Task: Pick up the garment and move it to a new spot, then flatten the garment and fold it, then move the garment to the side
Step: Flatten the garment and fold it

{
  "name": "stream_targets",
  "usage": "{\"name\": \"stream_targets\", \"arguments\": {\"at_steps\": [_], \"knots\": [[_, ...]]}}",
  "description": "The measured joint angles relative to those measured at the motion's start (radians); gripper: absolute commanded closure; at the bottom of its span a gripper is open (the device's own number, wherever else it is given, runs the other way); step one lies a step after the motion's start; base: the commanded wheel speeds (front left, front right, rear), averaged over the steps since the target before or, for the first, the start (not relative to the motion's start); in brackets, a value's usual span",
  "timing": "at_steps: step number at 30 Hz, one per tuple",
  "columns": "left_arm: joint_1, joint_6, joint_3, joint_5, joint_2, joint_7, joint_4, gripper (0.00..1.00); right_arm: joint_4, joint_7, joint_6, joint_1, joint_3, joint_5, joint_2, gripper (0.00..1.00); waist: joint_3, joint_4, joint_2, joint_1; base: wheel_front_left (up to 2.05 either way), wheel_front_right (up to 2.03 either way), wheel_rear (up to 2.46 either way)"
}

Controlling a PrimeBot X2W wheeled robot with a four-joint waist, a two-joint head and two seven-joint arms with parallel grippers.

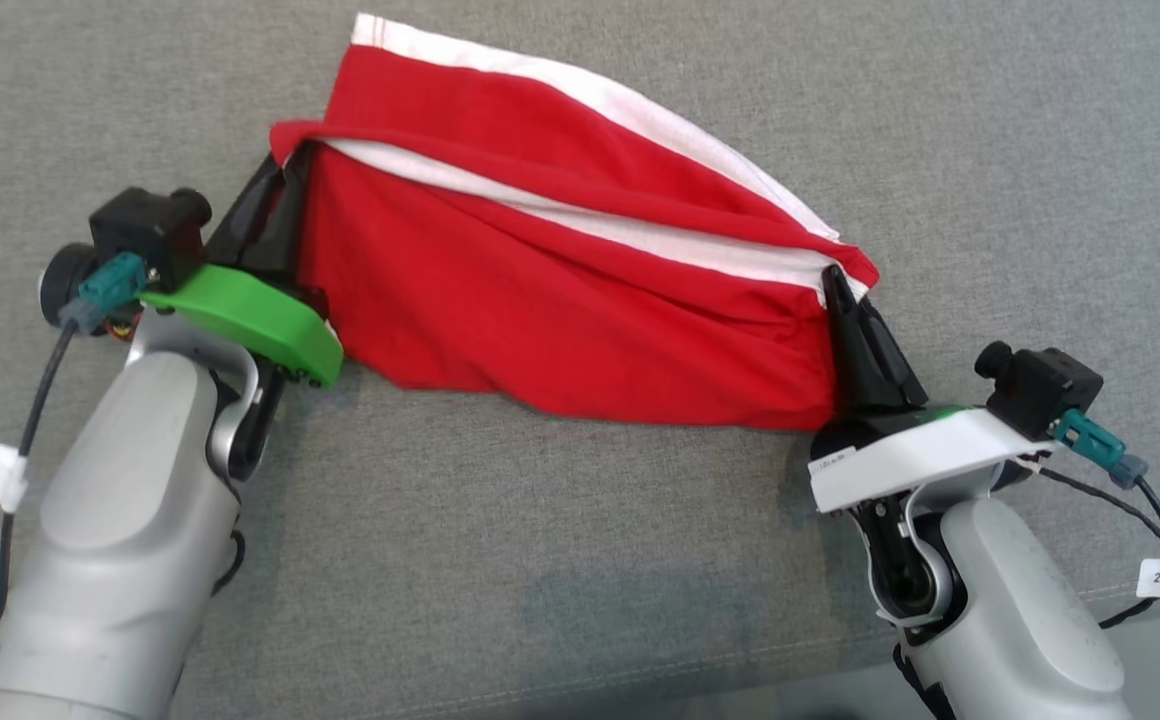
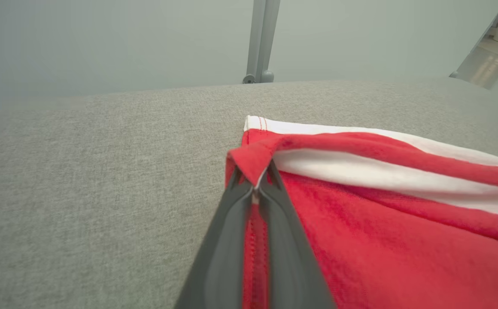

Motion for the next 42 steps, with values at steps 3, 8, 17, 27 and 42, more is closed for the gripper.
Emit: {"name": "stream_targets", "arguments": {"at_steps": [3,8,17,27,42], "knots": [[-0.045,0.0,-0.003,-0.003,-0.003,0.0,0.037,1.0,0.002,0.0,0.0,-0.018,0.0,0.013,0.001,1.0,0.023,-0.01,0.0,0.0,0.0,0.0,0.0],[-0.107,0.0,-0.014,0.009,-0.01,-0.001,0.088,1.0,0.007,0.0,0.0,-0.042,0.002,0.016,0.001,1.0,0.046,-0.019,0.0,0.0,0.0,0.0,0.0],[-0.207,0.0,-0.036,0.021,-0.031,-0.001,0.181,1.0,0.019,0.0,0.0,-0.074,0.012,0.022,0.002,1.0,0.061,-0.03,0.0,0.0,0.0,0.0,0.0],[-0.288,0.002,-0.049,0.045,-0.069,-0.002,0.294,0.76,0.024,0.0,0.0,-0.095,0.006,0.027,0.002,0.0,0.064,-0.043,0.0,0.0,0.0,0.0,0.0],[-0.229,0.024,-0.009,0.082,-0.088,-0.003,0.241,0.0,-0.033,0.0,0.0,-0.021,-0.069,-0.037,0.002,0.0,0.03,-0.028,0.0,0.0,0.0,0.0,0.0]]}}
